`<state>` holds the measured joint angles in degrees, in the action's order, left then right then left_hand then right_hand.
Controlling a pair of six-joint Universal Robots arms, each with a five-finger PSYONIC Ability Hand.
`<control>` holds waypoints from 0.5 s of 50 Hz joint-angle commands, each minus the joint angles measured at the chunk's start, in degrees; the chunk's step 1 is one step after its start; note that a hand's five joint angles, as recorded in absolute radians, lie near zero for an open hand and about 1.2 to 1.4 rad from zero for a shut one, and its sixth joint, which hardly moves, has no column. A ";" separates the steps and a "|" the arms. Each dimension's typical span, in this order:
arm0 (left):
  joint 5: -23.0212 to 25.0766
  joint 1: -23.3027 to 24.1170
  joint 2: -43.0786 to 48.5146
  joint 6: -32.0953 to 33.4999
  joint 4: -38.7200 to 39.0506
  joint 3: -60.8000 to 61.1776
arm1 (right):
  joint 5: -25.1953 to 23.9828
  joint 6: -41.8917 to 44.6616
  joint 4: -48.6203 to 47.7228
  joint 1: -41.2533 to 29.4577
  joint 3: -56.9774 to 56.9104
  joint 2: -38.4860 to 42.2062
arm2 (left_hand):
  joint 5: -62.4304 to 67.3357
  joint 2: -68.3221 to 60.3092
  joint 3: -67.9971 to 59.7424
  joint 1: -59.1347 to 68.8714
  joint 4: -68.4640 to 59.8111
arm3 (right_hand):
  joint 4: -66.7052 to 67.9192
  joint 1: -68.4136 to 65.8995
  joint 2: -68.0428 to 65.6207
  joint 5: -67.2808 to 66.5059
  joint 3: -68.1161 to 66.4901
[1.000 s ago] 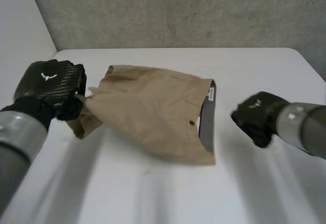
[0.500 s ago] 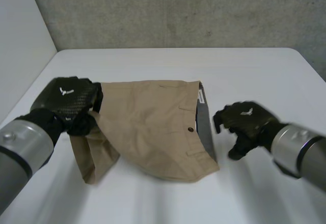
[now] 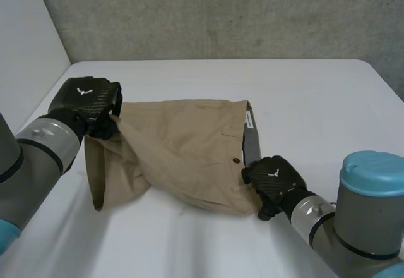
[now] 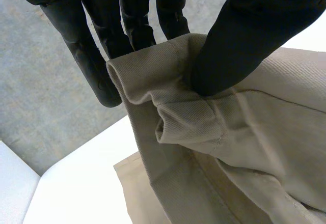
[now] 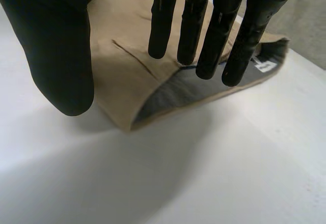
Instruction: Fold the shorts.
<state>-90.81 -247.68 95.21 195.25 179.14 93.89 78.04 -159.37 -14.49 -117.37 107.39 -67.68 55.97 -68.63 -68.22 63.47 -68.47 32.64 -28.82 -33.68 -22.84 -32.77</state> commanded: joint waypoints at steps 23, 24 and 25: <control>-0.42 -2.37 -4.32 0.57 -2.74 3.22 | 1.42 -0.51 8.04 0.20 -4.11 -13.51 | 14.03 -11.37 -11.78 16.53 -11.53 | 47.36 -51.18 -46.32 -47.16 -47.23; -0.33 -2.37 -5.81 0.57 -4.05 4.18 | 1.33 -0.33 10.25 0.56 -4.90 -14.49 | 14.03 -11.37 -11.78 16.53 -11.53 | 47.36 -51.18 -46.32 -47.16 -47.23; -0.25 -2.37 -6.43 0.66 -4.76 4.54 | 1.33 0.02 12.62 1.08 -5.69 -15.37 | 14.03 -11.37 -11.78 16.53 -11.53 | 47.36 -51.18 -46.32 -47.16 -47.23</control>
<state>-91.38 -250.04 93.24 195.39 177.87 95.58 80.11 -160.56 -12.86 -117.77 104.17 -74.71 55.97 -68.63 -68.22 63.47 -68.48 68.20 -54.67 -67.43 -56.65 -67.65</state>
